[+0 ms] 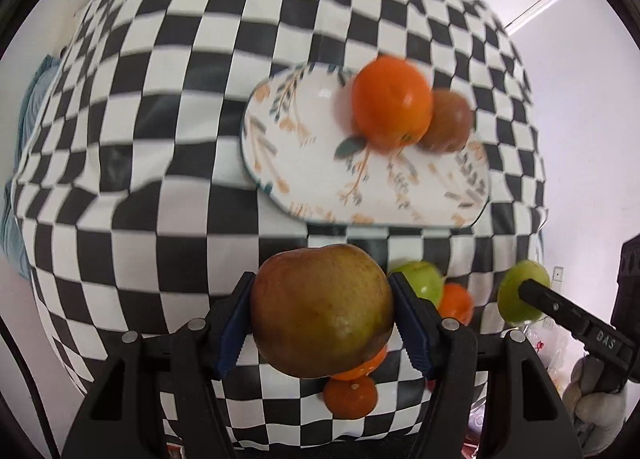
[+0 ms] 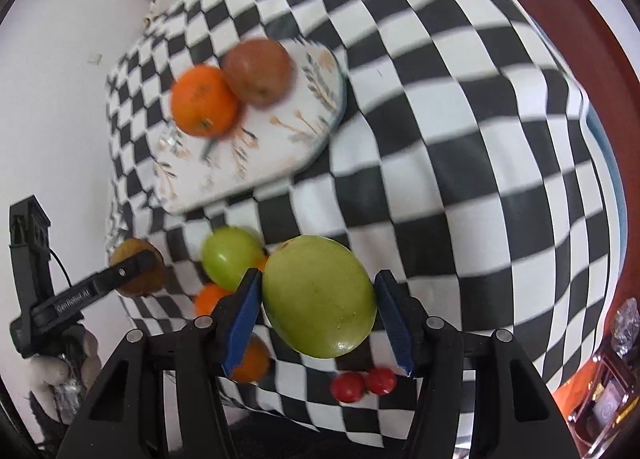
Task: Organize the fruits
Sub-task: 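Place the brown fruit and green apple on the plate, opening both tools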
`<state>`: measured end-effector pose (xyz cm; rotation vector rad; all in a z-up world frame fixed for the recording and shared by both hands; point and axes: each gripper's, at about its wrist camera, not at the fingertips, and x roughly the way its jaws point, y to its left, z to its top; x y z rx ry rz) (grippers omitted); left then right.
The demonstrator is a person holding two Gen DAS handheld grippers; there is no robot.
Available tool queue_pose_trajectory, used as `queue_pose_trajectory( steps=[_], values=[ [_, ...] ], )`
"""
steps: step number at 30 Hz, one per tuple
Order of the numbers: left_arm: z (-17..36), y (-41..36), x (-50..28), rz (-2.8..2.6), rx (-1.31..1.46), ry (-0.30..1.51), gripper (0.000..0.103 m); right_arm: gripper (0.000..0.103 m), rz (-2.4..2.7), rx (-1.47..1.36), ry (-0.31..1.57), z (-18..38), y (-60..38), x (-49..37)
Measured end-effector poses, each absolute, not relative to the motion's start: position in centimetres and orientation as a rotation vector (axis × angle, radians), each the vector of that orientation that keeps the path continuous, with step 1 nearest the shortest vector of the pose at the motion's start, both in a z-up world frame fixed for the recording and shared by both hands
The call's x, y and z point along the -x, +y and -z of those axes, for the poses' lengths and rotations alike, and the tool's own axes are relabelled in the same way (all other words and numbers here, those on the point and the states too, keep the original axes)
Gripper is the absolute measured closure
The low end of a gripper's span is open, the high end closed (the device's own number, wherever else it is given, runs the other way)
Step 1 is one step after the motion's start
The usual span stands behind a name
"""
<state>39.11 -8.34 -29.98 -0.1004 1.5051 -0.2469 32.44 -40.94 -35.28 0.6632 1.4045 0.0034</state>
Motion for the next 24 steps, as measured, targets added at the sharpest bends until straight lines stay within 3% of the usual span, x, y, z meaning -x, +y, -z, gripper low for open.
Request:
queue_pose_trajectory(
  steps=[5,10,16,22,23,24],
  values=[
    [29.0,-9.5,-44.0,0.242,0.046,1.459,0.040,0.043,0.018,-0.588,1.353,34.2,-40.6,-38.1],
    [32.0,-10.0,-48.6,0.205,0.003,1.501,0.040,0.043,0.065,-0.479,1.398,36.3,-39.7,-42.9],
    [36.4,-9.8,-52.9,0.134,-0.023,1.599,0.039,0.043,0.109,-0.427,1.460,39.4,-39.3,-44.9],
    [37.4,-9.3,-54.3,0.108,-0.019,1.619,0.039,0.041,0.134,-0.416,1.471,40.5,-39.4,-45.4],
    [37.4,-9.2,-54.4,0.104,-0.020,1.615,0.039,0.038,0.126,-0.426,1.473,40.5,-39.5,-45.4],
    [37.3,-9.1,-54.5,0.102,-0.019,1.614,0.036,0.019,0.117,-0.438,1.474,40.5,-39.5,-45.5]
  ],
)
